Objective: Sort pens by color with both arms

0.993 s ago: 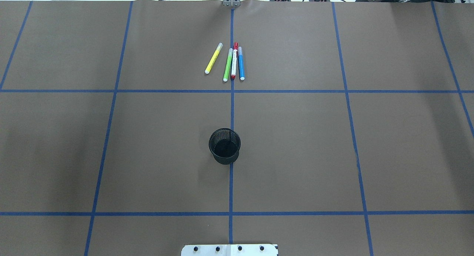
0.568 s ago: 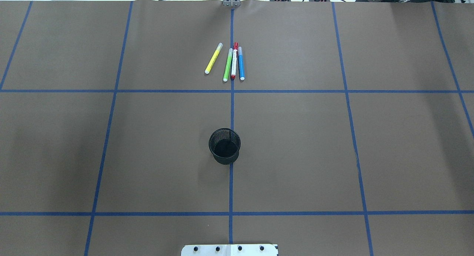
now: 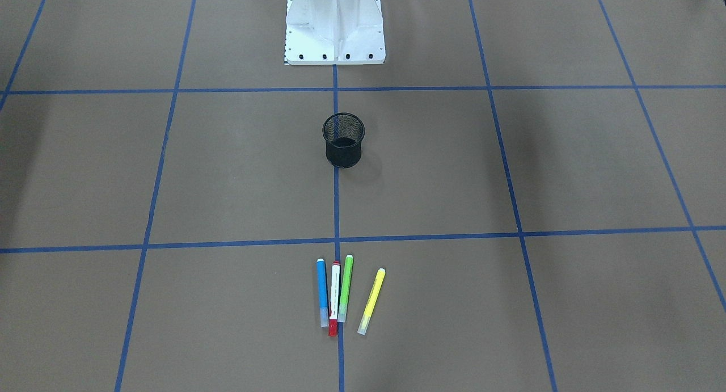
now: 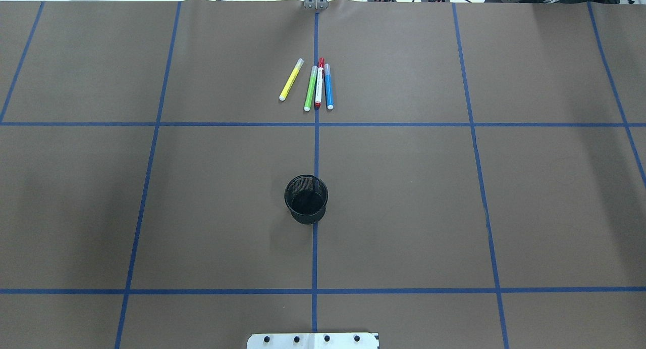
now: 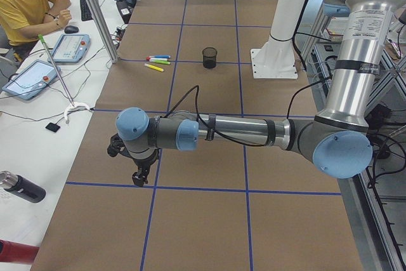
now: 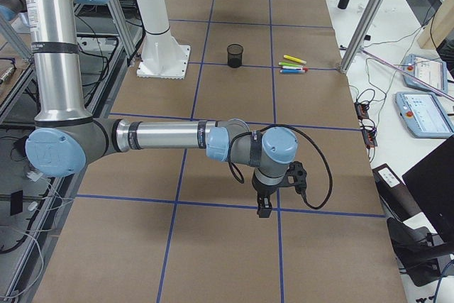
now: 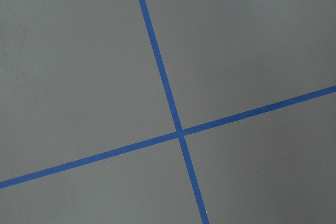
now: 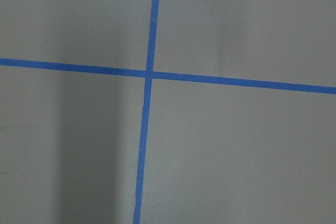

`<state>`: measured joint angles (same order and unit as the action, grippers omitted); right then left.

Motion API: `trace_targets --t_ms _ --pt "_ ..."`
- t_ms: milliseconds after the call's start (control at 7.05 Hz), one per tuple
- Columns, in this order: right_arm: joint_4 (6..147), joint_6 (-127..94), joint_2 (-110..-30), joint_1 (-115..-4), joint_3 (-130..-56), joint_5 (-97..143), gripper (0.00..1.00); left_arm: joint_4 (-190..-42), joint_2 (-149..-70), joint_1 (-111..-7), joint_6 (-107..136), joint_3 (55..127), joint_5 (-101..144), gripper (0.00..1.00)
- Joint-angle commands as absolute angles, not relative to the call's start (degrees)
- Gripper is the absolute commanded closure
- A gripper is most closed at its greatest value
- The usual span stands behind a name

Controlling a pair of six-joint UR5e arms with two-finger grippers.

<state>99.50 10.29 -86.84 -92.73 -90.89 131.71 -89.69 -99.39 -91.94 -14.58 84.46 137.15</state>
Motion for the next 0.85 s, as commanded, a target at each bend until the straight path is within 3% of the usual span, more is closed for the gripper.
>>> trace_targets --t_ms 0,710 --pt "99.49 10.28 -86.84 -92.72 -90.97 131.66 0.01 -89.91 -98.96 -91.93 -14.50 84.55 137.11 0.01" --pt "99.41 10.37 -86.92 -92.72 -91.05 131.75 0.01 -89.82 -98.61 -92.02 -14.33 85.96 137.11 0.00"
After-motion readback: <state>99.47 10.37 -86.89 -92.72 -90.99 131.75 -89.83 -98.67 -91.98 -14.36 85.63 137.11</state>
